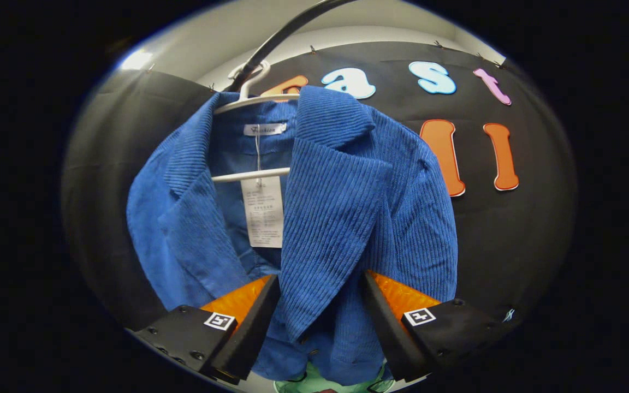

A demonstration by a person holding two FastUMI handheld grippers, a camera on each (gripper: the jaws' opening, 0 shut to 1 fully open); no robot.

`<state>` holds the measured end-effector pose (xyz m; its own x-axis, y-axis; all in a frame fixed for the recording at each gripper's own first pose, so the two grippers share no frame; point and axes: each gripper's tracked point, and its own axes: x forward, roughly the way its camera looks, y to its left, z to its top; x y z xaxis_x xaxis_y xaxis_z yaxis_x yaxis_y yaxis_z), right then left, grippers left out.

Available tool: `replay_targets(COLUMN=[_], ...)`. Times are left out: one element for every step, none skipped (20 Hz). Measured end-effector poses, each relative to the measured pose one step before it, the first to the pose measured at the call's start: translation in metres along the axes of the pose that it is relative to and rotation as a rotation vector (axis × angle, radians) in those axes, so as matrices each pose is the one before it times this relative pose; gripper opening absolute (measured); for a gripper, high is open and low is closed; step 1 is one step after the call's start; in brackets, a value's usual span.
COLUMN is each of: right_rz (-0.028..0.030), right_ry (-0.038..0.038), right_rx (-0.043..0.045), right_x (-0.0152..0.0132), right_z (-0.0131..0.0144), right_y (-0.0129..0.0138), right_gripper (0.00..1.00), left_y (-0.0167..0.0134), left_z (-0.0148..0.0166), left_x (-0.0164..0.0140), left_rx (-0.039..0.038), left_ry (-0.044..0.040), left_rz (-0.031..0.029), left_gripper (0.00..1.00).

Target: Grasp the clothes on the hanger with both hands and then place them into the laundry hamper below.

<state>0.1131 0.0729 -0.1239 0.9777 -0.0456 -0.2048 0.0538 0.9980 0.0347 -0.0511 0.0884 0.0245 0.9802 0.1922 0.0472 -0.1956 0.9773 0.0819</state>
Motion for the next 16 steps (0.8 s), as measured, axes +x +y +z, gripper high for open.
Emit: replay_targets(right_rz=[-0.02763,-0.02731,-0.027,-0.00324,0.01473,-0.00423,-0.00341,-0.00016,0.0013,0.00304,0.0121,0.01,0.00246,-0.0099,0.02153,0.01392], right_ry=[-0.00368,-0.00123,-0.00426,-0.00284,-0.00301,-0.00071,-0.00057,-0.00538,-0.00701,-0.01104,-0.01816,-0.01837,-0.02291,-0.02683,-0.02456,-0.02328], right_rx=[-0.01697,-0.02234,-0.01353,0.00269,0.0158,0.01334,0.00664,0.00107,0.00069,0.00548,0.00711,-0.00212,-0.01126,-0.00429,0.00852,0.01154], right_x=[0.00734,0.00556,0.00417,0.00155,0.00039,-0.00085,-0.00119,-0.00376,-0.00518,-0.00679,-0.00719,-0.00535,-0.00796,-0.00956,-0.0095,-0.01187], right_z=[-0.00221,-0.00153,-0.00007,0.00061,0.00139,0.00101,0.00018,0.00197,0.00279,0.00419,0.00671,0.00748,0.00886,0.0088,0.01217,0.01229], right_y=[-0.00216,-0.00479,-0.00629,-0.00358,-0.00167,-0.00663,-0.00774,-0.00683,-0.00622,-0.00631,-0.00493,-0.00521,-0.00568,-0.00957,-0.00162,-0.00247], right_gripper=[0.97,0.97,0.96,0.96,0.91,0.77,0.64,0.5,0.37,0.23,0.2,0.17,0.17,0.17,0.09,0.09], left_y=[0.00496,0.00458,0.00273,0.00227,0.00019,-0.00096,-0.00264,-0.00285,-0.00414,-0.00487,-0.00803,-0.00989,-0.0112,-0.01201,-0.01411,-0.01536], left_z=[0.00109,0.00031,0.0001,-0.00074,-0.00038,-0.00153,-0.00202,-0.00213,-0.00227,-0.00245,-0.00297,-0.0036,-0.00436,-0.00551,-0.00529,-0.00359], left_x=[0.00031,-0.00079,0.00015,0.002,0.00072,0.00091,0.00118,0.00051,0.00086,0.00011,0.00112,0.00196,0.00266,0.00307,0.00354,0.00463], left_rx=[0.00376,0.00165,-0.00157,-0.00376,-0.00508,-0.00558,-0.00669,-0.00746,-0.0083,-0.00987,-0.01191,-0.01336,-0.0145,-0.01489,-0.01525,-0.01805], left_ry=[-0.00326,-0.00323,-0.00168,-0.00091,-0.00092,0.00129,0.00332,0.00434,0.0064,0.00588,0.00679,0.0088,0.0109,0.01326,0.01316,0.00861], left_rz=[0.01289,0.0113,0.00679,0.00301,0.00021,-0.0024,-0.00658,-0.01038,-0.01139,-0.01475,-0.02089,-0.0256,-0.02962,-0.03378,-0.03863,-0.04139], left_gripper=[0.92,0.92,0.92,0.92,0.92,0.92,0.92,0.92,0.92,0.95,0.92,0.95,0.95,0.95,0.95,0.95])
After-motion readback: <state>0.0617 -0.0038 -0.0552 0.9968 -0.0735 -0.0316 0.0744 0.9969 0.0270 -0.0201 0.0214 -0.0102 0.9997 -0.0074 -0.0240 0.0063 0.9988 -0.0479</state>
